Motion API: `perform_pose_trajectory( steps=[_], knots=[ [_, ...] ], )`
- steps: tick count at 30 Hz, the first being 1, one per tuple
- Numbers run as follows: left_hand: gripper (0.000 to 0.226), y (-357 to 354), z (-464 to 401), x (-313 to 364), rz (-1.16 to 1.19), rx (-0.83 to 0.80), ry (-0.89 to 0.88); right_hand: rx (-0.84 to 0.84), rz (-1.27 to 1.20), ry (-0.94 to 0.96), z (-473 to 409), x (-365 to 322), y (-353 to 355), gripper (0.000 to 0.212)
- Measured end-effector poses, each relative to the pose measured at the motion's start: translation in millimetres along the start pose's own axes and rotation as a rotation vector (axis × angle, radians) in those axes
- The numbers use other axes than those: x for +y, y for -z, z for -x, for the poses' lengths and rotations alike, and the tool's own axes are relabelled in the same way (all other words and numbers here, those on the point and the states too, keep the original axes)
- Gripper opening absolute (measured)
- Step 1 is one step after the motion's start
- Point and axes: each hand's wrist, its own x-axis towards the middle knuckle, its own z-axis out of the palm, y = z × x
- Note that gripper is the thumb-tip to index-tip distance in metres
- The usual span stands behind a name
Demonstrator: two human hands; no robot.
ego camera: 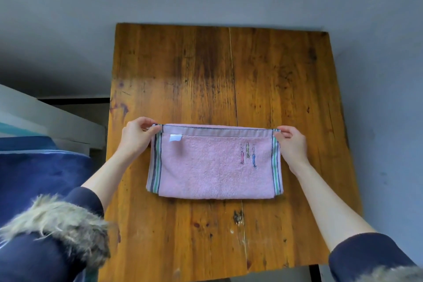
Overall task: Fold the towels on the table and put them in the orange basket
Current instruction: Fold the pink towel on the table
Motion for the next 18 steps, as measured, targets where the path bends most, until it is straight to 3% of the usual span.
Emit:
perform_pose_trajectory(
  steps=[7,14,18],
  knots=[
    [0.013,-7,-2,-3,-0.009,0.05,-0.146,0.139,-0.013,0.098,-3,6,-13,0.023],
    [0.023,-22,-6,-7,-0.059,0.176,-0.133,0.199,0.018,0.103,-10,15,-27,0.024],
    [0.034,-39,12,-3,-0.358,0.334,-0.17,0.345,0.296,0.284,3,19,-31,0.035]
  ],
)
